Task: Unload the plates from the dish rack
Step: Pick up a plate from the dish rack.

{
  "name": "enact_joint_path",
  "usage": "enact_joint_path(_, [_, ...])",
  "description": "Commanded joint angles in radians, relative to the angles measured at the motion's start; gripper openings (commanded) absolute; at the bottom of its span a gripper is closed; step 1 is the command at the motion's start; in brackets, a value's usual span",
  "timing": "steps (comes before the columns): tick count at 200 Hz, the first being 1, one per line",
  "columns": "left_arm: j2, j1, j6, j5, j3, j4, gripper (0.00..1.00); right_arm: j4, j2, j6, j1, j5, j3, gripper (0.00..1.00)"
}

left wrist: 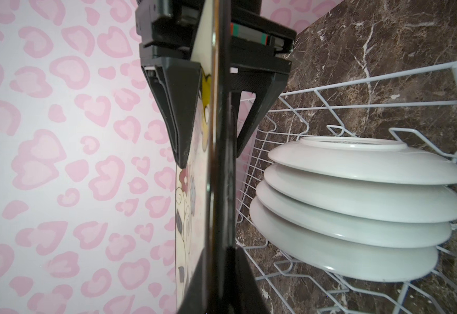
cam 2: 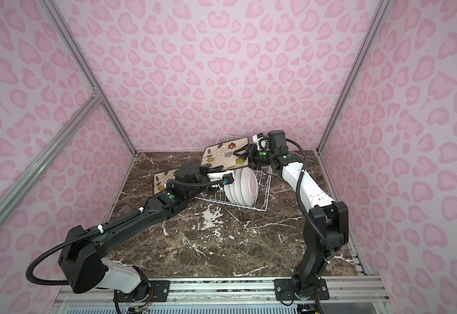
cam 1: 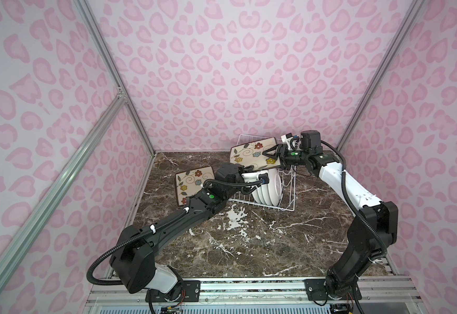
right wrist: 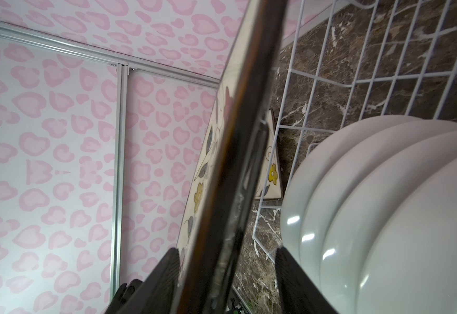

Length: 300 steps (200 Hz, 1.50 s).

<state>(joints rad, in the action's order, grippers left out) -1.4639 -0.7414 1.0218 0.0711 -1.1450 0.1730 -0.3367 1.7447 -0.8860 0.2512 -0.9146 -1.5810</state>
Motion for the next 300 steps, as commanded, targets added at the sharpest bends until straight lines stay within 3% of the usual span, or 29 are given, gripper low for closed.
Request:
enact_joint_path(1, [0.028, -0.002, 0.018, -0.031, -0.003, 0.239, 0.03, -0.019, 0.000, 0.073, -0.002, -0.074, -0.008, 0.32])
enact_joint_path(14, [0.026, -0.002, 0.022, -0.027, -0.002, 0.236, 0.03, -0.009, -0.008, 0.067, -0.006, -0.076, 0.003, 0.26])
enact_joint_path(27, [0.024, -0.002, 0.024, -0.027, -0.002, 0.236, 0.03, 0.009, -0.018, 0.056, -0.012, -0.075, 0.018, 0.26])
enact_joint_path(63, [0.021, -0.002, 0.037, -0.018, 0.001, 0.244, 0.03, 0.097, -0.064, -0.001, -0.063, -0.094, 0.075, 0.54])
enact_joint_path(88, [0.020, -0.002, 0.035, -0.021, 0.004, 0.248, 0.03, 0.121, -0.088, -0.013, -0.097, -0.104, 0.087, 0.59])
enact_joint_path(163, [0.015, -0.002, 0.028, -0.049, 0.008, 0.270, 0.03, 0.074, -0.066, 0.003, -0.080, -0.172, 0.087, 0.61])
enact_joint_path(262, [0.008, -0.002, 0.045, -0.042, 0.015, 0.275, 0.03, 0.074, -0.039, -0.017, -0.057, -0.172, 0.085, 0.20])
enact_joint_path(285, [0.001, -0.003, 0.050, -0.033, 0.011, 0.274, 0.03, 0.097, -0.043, -0.033, -0.058, -0.169, 0.087, 0.00])
enact_joint_path(300, [-0.009, -0.002, 0.054, -0.018, 0.005, 0.270, 0.03, 0.101, -0.048, -0.035, -0.058, -0.166, 0.087, 0.00])
